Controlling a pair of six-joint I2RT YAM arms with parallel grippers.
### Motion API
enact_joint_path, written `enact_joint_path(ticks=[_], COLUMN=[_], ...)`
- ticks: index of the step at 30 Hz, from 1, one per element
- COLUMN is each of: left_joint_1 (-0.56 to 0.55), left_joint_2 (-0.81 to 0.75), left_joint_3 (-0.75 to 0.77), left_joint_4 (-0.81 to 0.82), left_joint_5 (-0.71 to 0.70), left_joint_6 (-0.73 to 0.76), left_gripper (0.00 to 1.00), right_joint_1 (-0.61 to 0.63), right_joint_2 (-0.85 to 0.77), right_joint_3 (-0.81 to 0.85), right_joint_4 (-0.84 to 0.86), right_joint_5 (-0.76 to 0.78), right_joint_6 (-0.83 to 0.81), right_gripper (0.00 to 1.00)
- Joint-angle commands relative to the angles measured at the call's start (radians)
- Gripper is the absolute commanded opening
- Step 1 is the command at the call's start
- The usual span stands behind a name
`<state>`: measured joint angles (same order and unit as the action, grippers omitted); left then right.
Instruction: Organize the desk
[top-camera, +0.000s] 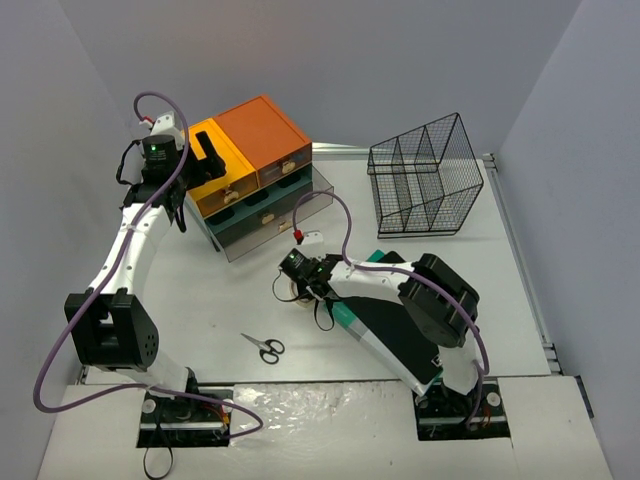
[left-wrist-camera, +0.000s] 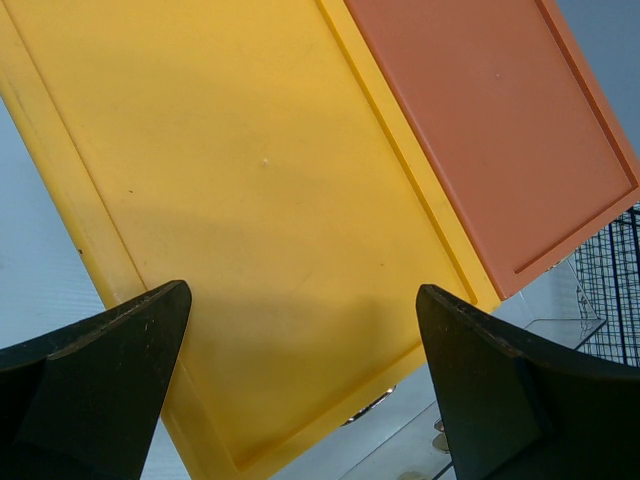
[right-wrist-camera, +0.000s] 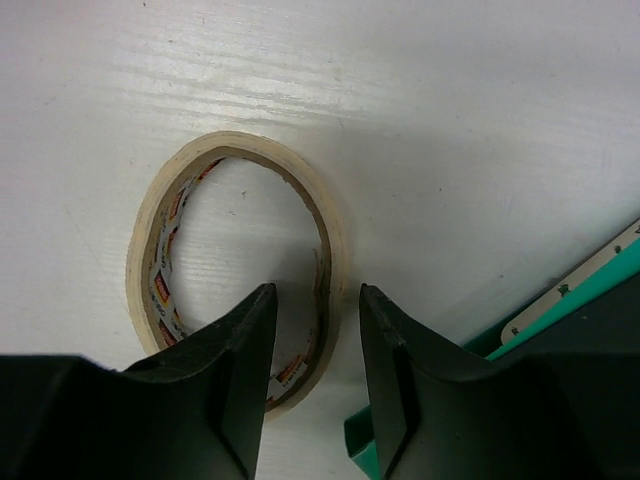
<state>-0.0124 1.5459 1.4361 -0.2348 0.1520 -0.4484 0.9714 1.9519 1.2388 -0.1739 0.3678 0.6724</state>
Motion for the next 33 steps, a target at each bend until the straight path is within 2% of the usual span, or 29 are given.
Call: enact_joint_path(ticks=[1,5,7,14,23,28,33], left_joint_1=[0.049,0.049,0.049,0.051,0.051,0.052,0.052], left_joint_2=[0.033,0.032,0.032,0.032,0.040,0.039,0.037], left_joint_3=[-0.026,-0.026,-0.026,-0.025,-0.035,-0.038,-0.042], left_joint_4=[-0.232,-0.230,-0.230,-0.232,-0.220,-0.218,-0.212], left_joint_5=[-0.094,-0.092,-0.092,-0.095,-0.091,-0.089,-0.089], left_joint_6=[0.011,0.010,0.010,0.014,0.003,-0.002,-0.009], left_gripper=[0.97,0.97,0.97,0.97,0.97,0.97,0.97], right_joint_1=[0.007,0.007,0.007,0.009,0.005,-0.014,-0.086], right_joint_2=[-0.001,0.000,-0.004,-0.135,-0.293,-0.265,-0.183], right_joint_3=[0.020,0.013,0.011,0.013,0.175,0.287,0.413], right_joint_4=[0.029,0.029,0.030,0.011,-0.057,-0.058,-0.044], right_joint_5=[0.013,0.010,0.007,-0.047,-0.132,-0.109,-0.130], right_joint_6=[0.008,0.012,0.013,-0.008,-0.092,-0.102,-0.041], right_gripper=[0.28,0.07,0.00,0.00,0.00,0.00,0.00])
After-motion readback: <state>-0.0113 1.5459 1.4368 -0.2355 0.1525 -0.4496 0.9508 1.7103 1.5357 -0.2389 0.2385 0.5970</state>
